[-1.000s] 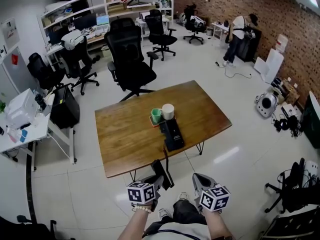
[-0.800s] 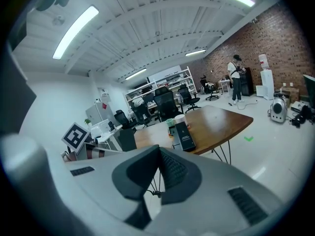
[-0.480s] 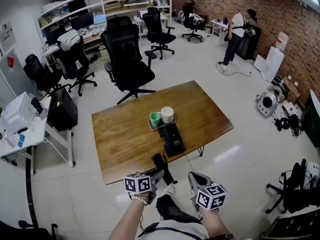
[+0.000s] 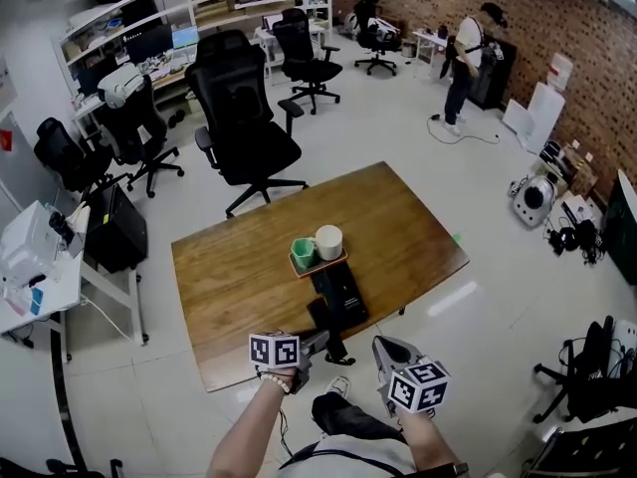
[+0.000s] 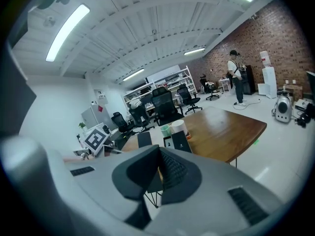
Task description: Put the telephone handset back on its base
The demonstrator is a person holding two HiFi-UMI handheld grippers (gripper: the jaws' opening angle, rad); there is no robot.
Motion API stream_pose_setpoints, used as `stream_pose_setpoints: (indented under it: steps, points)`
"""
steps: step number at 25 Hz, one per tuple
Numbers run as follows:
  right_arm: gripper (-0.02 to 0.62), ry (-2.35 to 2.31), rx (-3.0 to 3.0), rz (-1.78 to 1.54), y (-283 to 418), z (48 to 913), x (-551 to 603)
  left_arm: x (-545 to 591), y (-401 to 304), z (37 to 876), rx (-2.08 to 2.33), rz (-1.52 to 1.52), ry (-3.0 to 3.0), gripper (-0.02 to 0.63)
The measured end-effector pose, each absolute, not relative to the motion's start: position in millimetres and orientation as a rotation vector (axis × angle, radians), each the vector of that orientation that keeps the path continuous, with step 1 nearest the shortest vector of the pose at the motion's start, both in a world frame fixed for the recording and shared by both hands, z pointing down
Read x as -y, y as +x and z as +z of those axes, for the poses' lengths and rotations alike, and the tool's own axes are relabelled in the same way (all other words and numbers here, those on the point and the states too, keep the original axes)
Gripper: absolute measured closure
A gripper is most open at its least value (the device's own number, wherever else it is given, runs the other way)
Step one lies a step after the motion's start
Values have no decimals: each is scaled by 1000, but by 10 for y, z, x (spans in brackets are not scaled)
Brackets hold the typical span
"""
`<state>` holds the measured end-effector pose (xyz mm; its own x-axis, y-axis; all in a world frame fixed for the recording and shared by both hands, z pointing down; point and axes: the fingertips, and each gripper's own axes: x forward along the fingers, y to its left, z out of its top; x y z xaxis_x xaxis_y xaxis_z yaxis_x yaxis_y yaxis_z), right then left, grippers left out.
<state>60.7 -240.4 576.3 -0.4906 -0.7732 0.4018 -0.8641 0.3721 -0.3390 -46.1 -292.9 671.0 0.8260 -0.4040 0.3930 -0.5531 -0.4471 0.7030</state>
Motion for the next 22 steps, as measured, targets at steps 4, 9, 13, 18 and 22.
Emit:
stream_pose_setpoints:
  steps: [4, 9, 13, 18, 22]
  points:
    - [584, 1486, 2439, 786, 619, 5818, 2602, 3217, -427, 6859, 635, 183, 2076, 536]
    - [584, 1507, 2391, 825, 710, 5954, 2769, 3529, -428, 6986, 557, 140, 2069, 537]
    - [586, 1526, 2364, 845, 749, 6007, 2897, 3702, -407, 7111, 493, 117, 2054, 537]
    - [584, 1543, 2337, 860, 799, 6079, 3058, 3837, -348, 7255, 426, 86, 2042, 536]
    - [584, 1551, 2311, 880, 848, 6127, 3109, 3855, -325, 7306, 393, 47, 2007, 536]
